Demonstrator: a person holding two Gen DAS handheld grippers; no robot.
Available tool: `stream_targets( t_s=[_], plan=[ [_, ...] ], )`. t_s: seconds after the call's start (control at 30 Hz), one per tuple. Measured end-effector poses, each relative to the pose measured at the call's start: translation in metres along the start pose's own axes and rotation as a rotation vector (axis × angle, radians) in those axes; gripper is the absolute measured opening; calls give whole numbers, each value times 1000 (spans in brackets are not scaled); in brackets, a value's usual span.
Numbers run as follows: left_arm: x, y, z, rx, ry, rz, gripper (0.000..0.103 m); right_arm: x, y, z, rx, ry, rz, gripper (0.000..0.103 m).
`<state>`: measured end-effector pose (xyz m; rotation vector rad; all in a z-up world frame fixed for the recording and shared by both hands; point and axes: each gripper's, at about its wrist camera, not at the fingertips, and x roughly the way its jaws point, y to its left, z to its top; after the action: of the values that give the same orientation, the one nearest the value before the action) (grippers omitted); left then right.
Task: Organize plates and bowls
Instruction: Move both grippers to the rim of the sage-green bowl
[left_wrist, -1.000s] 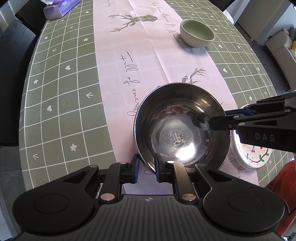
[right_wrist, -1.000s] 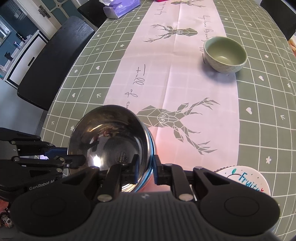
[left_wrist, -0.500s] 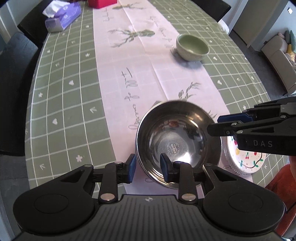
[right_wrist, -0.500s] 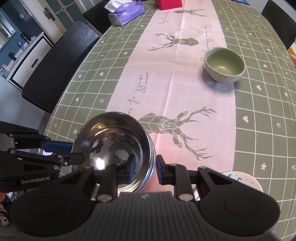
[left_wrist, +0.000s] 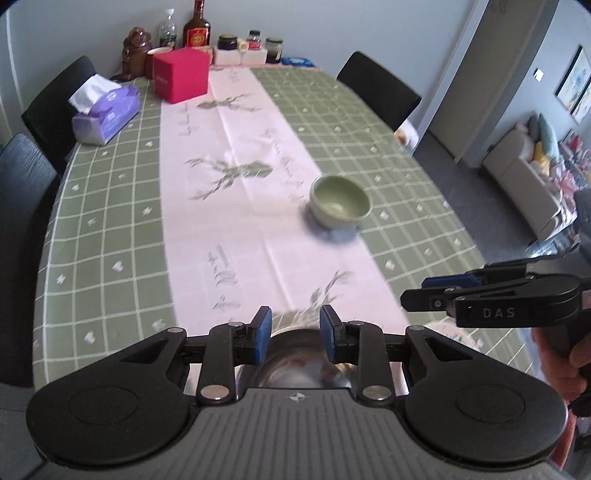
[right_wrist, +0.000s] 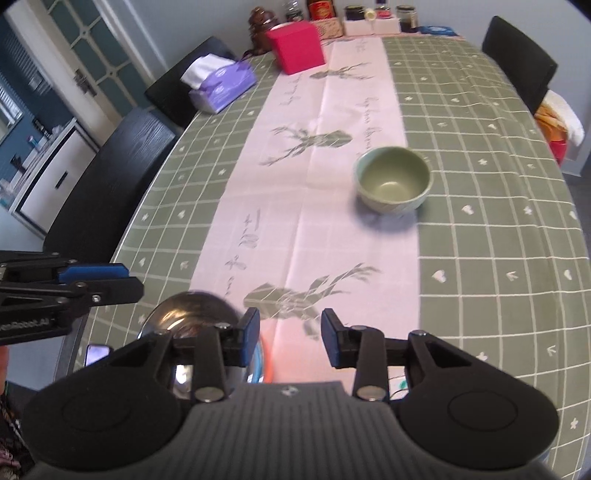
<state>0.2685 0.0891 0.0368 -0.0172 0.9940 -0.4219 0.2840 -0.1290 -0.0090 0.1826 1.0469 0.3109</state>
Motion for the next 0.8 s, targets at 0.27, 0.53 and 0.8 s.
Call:
stream_targets(
  t_s=[0.27,0.53,0.8],
  plan=[
    [43,-23,34,-12,-4,-35,34,1,-51,19,86,-59,-73,36],
    [100,-32,70,-41,-12,-42,34,23,-94,46,133,-82,-96,31],
    [159,-35,89,-33,2,10,34,62,-113,74,119,-74,-113,28]
  ],
)
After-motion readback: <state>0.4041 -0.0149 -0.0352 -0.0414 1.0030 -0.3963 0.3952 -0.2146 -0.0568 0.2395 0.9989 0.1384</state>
